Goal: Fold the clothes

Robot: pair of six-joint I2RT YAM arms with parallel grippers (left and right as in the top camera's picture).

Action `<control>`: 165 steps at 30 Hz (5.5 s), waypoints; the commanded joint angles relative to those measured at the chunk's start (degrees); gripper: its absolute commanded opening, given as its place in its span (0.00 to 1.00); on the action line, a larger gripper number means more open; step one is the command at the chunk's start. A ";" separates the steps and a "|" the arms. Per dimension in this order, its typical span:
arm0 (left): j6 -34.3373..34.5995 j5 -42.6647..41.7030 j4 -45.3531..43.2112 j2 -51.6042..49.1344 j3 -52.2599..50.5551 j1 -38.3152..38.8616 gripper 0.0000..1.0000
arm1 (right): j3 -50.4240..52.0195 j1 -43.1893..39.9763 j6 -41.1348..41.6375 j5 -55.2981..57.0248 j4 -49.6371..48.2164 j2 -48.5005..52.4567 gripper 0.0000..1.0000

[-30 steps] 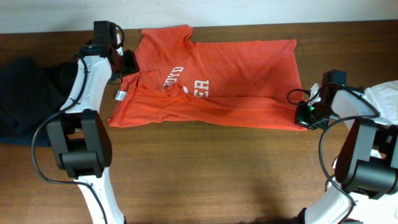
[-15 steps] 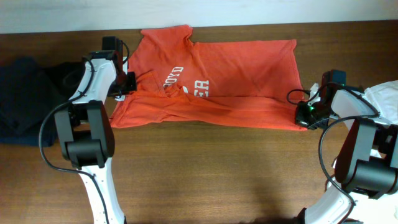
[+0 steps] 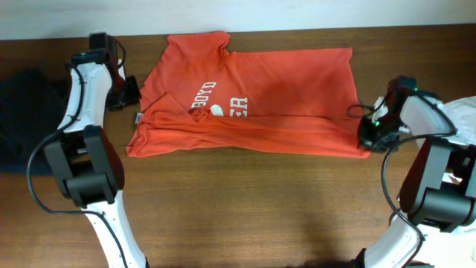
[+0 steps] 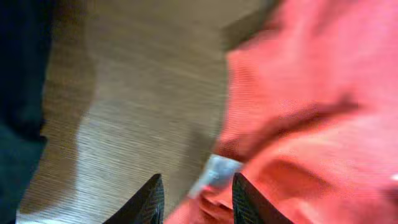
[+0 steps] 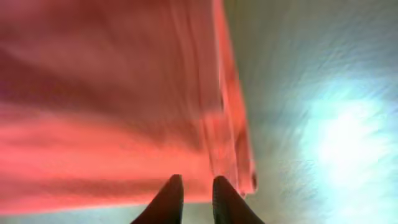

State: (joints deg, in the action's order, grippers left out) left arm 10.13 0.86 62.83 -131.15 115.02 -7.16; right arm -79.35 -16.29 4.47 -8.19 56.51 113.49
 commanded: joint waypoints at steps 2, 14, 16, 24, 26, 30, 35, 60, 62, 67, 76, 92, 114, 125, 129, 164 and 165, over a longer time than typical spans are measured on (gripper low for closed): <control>0.11 -6.69 4.81 3.65 -0.87 4.94 0.34 | -5.79 0.11 0.02 1.36 -0.37 0.13 0.25; 0.98 -6.43 -6.67 3.65 -23.43 9.64 0.34 | -4.85 0.15 0.26 1.31 -1.70 5.51 0.30; 0.98 -6.43 -6.75 3.65 -23.43 9.64 0.34 | -4.85 0.15 0.26 1.31 -2.51 5.51 0.29; 0.98 -6.43 -6.86 3.65 -23.43 9.64 0.34 | -4.87 0.15 0.24 -0.07 -3.41 5.92 0.04; 0.98 -6.45 -6.86 3.65 -23.43 9.64 0.34 | -5.64 -0.24 0.28 -3.76 -6.67 5.92 0.04; 0.98 -6.45 -6.86 3.65 -23.43 9.64 0.34 | -8.66 -3.08 8.79 -8.39 -16.46 5.92 0.19; 0.98 -6.43 -6.86 3.65 -23.43 9.64 0.34 | -8.63 -4.42 7.15 -10.73 -10.60 5.86 0.28; 0.94 0.66 11.45 4.24 -33.35 8.76 0.35 | 3.10 -4.37 7.48 14.23 11.13 5.51 0.22; 0.96 0.61 11.34 5.75 -33.31 8.76 0.35 | 2.89 -4.37 7.63 14.14 11.80 3.82 0.22; 0.94 0.20 4.24 18.88 -27.41 8.92 0.45 | -10.08 -4.35 3.52 6.91 12.09 -4.07 0.42; -1.77 -4.26 -32.06 16.79 -22.23 8.57 0.72 | -19.87 -2.29 -1.09 -0.44 6.51 -4.07 0.69; -3.34 -7.67 -49.55 -11.02 -8.79 7.37 0.44 | -19.87 -2.29 -1.09 -0.42 9.09 -4.07 0.69; -1.84 -12.04 -26.69 -2.80 -8.85 4.92 0.01 | -19.65 6.14 4.66 -5.35 -40.54 20.09 0.67; -1.84 -12.07 -26.73 -2.80 -8.85 4.90 0.02 | -19.65 7.82 5.51 -3.50 -45.05 22.97 0.18; -1.86 -12.07 -27.19 -2.80 -8.85 4.85 0.17 | -19.65 7.82 5.51 -3.21 -44.96 22.97 0.07; -6.78 -14.71 26.82 12.68 -3.78 -3.61 0.00 | -45.48 -0.33 1.75 7.89 39.26 21.77 0.04; -6.78 -14.47 26.88 12.68 -4.44 -4.39 0.00 | -45.48 -0.35 1.75 8.46 40.04 21.77 0.04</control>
State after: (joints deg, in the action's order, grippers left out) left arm 4.75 -15.42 89.03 -119.98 111.28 -9.52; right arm -123.96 -16.38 7.42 -4.01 95.20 135.76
